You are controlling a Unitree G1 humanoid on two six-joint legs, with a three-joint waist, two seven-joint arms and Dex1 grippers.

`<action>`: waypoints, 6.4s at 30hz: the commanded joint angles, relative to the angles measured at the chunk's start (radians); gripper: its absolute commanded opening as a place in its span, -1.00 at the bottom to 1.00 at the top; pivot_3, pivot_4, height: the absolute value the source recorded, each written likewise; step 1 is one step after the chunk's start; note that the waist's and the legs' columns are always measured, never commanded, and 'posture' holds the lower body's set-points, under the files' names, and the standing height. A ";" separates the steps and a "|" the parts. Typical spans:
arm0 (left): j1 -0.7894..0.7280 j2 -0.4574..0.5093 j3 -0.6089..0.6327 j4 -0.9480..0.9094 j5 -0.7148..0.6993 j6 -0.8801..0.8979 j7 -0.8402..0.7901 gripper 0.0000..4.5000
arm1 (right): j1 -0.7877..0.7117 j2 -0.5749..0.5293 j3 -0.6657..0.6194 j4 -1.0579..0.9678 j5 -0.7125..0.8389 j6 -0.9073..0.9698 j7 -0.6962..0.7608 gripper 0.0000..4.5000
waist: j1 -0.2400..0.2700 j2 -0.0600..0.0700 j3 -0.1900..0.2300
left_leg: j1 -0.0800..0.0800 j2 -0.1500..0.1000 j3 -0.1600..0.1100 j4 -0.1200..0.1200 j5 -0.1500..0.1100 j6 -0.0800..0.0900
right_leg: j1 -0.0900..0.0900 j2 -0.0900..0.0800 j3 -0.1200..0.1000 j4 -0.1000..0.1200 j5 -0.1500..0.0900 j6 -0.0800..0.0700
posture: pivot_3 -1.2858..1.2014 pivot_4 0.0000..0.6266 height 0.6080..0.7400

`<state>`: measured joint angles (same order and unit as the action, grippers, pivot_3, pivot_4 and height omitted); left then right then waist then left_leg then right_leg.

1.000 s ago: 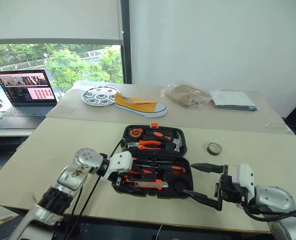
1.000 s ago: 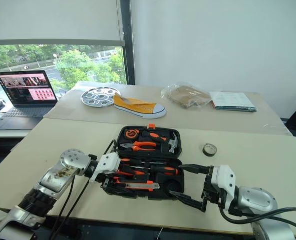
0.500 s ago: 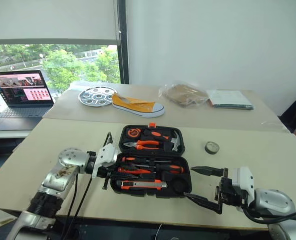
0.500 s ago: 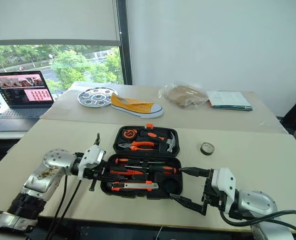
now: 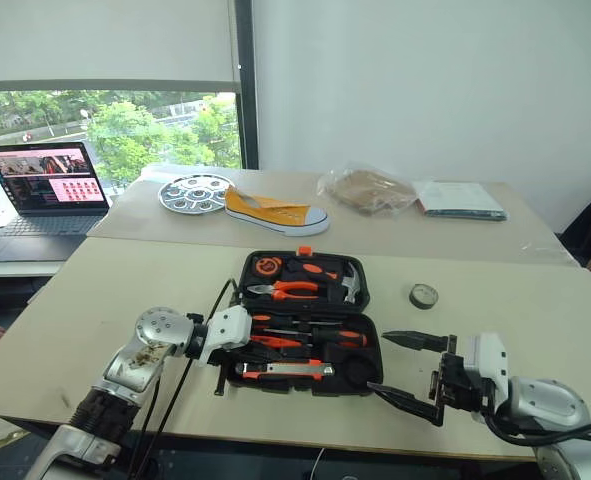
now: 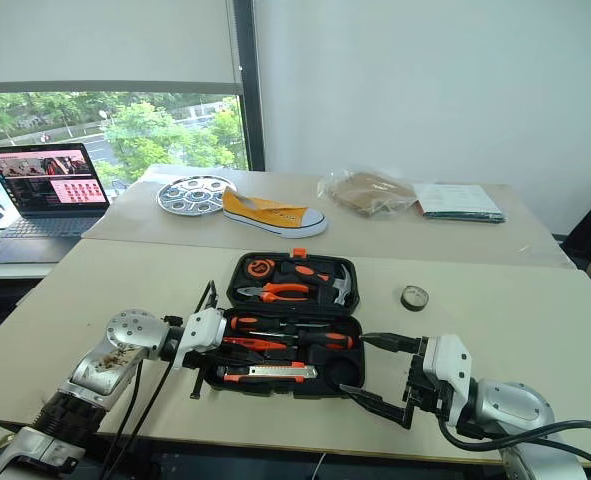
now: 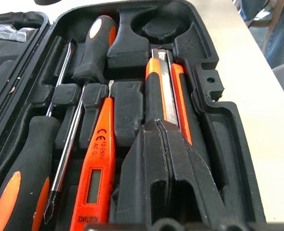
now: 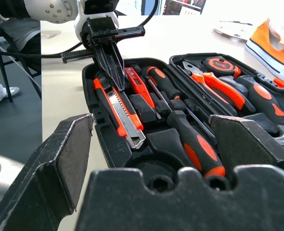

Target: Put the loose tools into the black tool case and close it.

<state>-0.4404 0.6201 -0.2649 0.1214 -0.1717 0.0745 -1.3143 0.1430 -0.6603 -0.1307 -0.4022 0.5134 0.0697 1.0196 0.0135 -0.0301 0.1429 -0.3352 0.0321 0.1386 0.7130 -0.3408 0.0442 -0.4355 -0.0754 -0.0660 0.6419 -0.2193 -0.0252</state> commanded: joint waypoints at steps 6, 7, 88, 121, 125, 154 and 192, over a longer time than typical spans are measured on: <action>0.044 -0.026 -0.026 -0.005 -0.002 0.070 0.021 -0.98 | 0.049 -0.015 -0.082 -0.052 0.014 -0.002 -0.035 1.00 | 0.004 0.008 -0.006 | 0.002 0.000 0.000 0.000 -0.002 0.003 | 0.003 -0.001 0.001 0.000 0.000 0.001 | 0.03 -0.52 1.00; 0.052 -0.037 0.006 -0.014 -0.036 0.035 0.014 -0.98 | 0.062 -0.015 -0.099 -0.057 0.020 -0.001 -0.042 1.00 | 0.004 0.008 -0.006 | 0.002 0.000 0.000 0.000 -0.002 0.003 | 0.003 -0.001 0.001 0.000 0.000 0.001 | 0.03 -0.52 1.00; 0.198 0.123 0.369 -0.085 -0.276 0.017 0.002 1.00 | -0.686 -0.207 0.427 0.108 -0.147 0.663 0.291 0.42 | -0.007 0.011 0.003 | -0.023 0.000 0.003 0.008 0.005 0.000 | -0.020 0.000 -0.005 -0.001 0.013 0.002 | 0.03 -0.52 1.00; 0.037 -0.044 0.234 0.150 -0.087 0.208 0.336 -0.98 | -0.674 0.037 0.303 0.565 -0.393 0.257 0.065 -1.00 | -0.028 0.010 0.003 | -0.021 0.000 0.007 0.007 0.006 0.000 | -0.021 0.000 -0.003 0.000 0.014 0.004 | 0.03 -0.52 1.00; 0.078 -0.032 0.260 0.121 -0.099 0.205 0.334 -0.98 | -0.597 0.030 0.274 0.454 -0.384 0.330 0.021 -1.00 | -0.028 0.010 0.003 | -0.020 0.000 0.008 0.005 0.006 0.000 | -0.021 0.000 -0.003 0.000 0.014 0.004 | 0.03 -0.52 1.00; -0.349 -0.015 0.257 0.255 -0.180 0.897 0.532 0.93 | -1.021 0.046 0.277 0.687 -0.250 1.108 -0.250 0.86 | -0.032 0.009 0.003 | -0.024 -0.004 0.007 0.001 0.007 0.001 | -0.024 0.000 -0.004 0.001 0.014 0.005 | 0.03 -0.52 1.00; 0.149 -0.042 0.385 0.053 -0.045 -0.332 0.257 -0.99 | -0.640 -0.037 0.238 0.547 -0.454 -0.317 -0.077 -1.00 | -0.031 0.010 0.005 | -0.021 -0.003 0.011 -0.003 0.009 -0.003 | -0.023 0.000 -0.004 -0.001 0.015 0.005 | 0.03 -0.52 1.00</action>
<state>-0.3210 0.5638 0.1565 0.2036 -0.2672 -0.0813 -0.9992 -0.5068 -0.6792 0.1150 0.1658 0.0930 -0.0840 0.9378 -0.0175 -0.0205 0.1477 -0.3565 0.0295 0.1510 0.7097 -0.3318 0.0413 -0.4590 -0.0758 -0.0701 0.6400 -0.2043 -0.0204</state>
